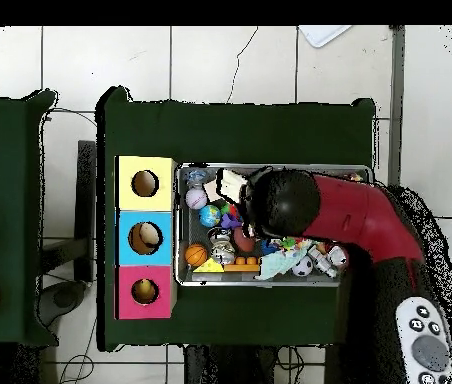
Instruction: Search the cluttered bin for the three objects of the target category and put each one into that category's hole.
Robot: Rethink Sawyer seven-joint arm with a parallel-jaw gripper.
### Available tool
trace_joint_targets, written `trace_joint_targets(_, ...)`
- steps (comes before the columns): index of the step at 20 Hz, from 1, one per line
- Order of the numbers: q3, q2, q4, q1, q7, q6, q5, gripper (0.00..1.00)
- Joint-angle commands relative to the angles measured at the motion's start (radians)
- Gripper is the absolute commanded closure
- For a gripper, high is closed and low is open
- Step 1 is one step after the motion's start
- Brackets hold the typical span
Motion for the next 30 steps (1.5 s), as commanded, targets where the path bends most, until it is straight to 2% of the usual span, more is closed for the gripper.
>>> trace_joint_targets(1,-0.041,-0.026,0.139,0.081,0.310,0.013,0.082,1.00)
trace_joint_targets(6,-0.087,-0.023,0.150,0.153,0.359,0.001,0.127,1.00)
trace_joint_targets(10,-0.115,0.003,0.157,0.180,0.376,-0.033,0.150,1.00)
trace_joint_targets(11,-0.128,0.008,0.154,0.189,0.364,-0.047,0.152,0.00)
trace_joint_targets(19,-0.129,0.014,0.146,0.189,0.341,-0.060,0.149,0.00)
trace_joint_targets(22,-0.132,-0.003,0.171,0.187,0.329,-0.075,0.149,0.00)
trace_joint_targets(27,-0.145,-0.044,0.214,0.172,0.272,-0.095,0.128,0.00)
trace_joint_targets(30,-0.151,-0.056,0.213,0.137,0.197,-0.077,0.095,0.00)
